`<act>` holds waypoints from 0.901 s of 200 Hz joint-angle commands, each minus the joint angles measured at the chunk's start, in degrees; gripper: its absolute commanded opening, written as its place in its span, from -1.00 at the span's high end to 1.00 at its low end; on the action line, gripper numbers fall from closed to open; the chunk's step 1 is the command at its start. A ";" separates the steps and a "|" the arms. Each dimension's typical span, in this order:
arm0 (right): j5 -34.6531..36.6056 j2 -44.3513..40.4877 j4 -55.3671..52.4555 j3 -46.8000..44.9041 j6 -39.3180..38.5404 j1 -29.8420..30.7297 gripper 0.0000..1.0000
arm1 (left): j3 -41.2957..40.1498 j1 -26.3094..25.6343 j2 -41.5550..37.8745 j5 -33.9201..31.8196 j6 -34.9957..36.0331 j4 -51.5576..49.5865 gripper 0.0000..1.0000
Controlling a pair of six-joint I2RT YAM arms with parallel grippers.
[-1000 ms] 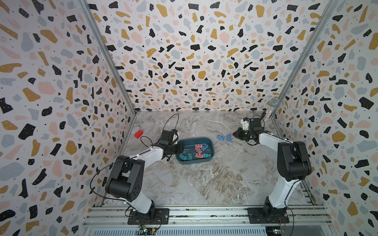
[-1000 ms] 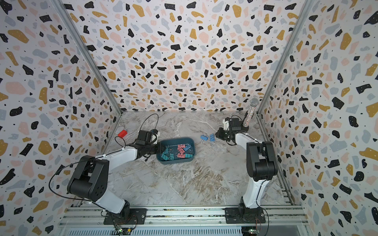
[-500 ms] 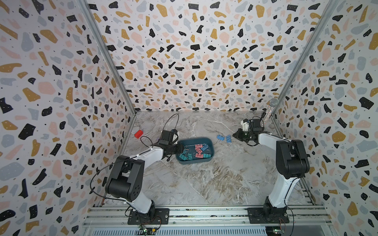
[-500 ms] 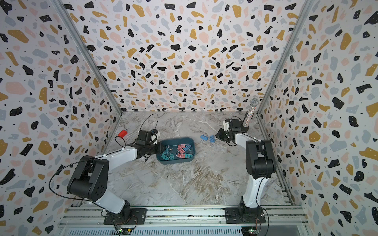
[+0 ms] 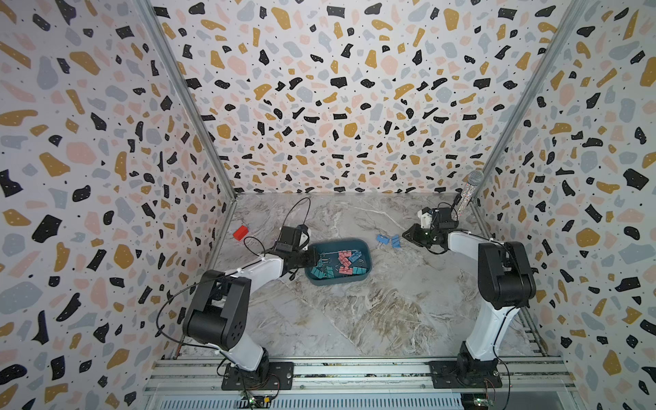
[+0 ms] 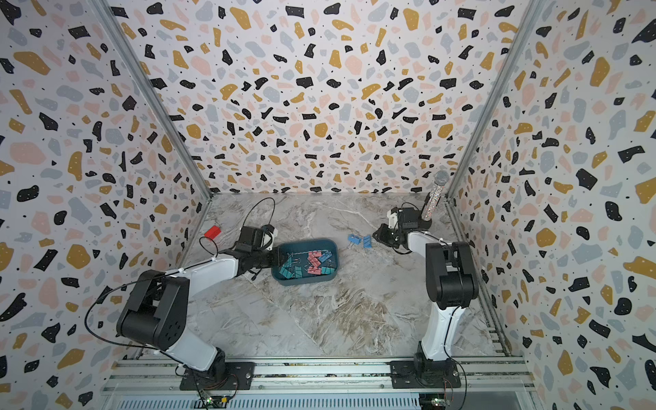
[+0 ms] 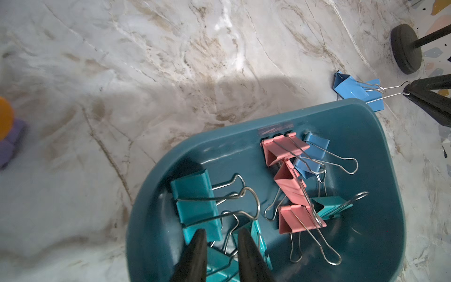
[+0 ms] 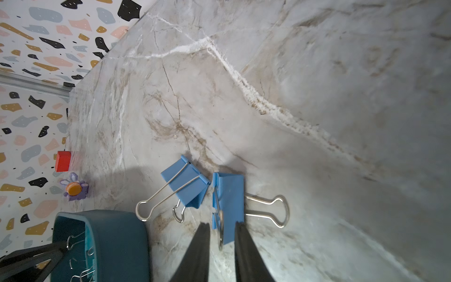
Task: Take out the binder clips from the storage box
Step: Place the binder clip at the center of the board, then pick up the binder clip from the storage box.
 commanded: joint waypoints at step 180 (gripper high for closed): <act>4.65 -9.68 -17.94 8.52 -23.09 24.84 0.39 | -3.17 0.04 -4.08 -2.54 -0.29 -0.90 0.54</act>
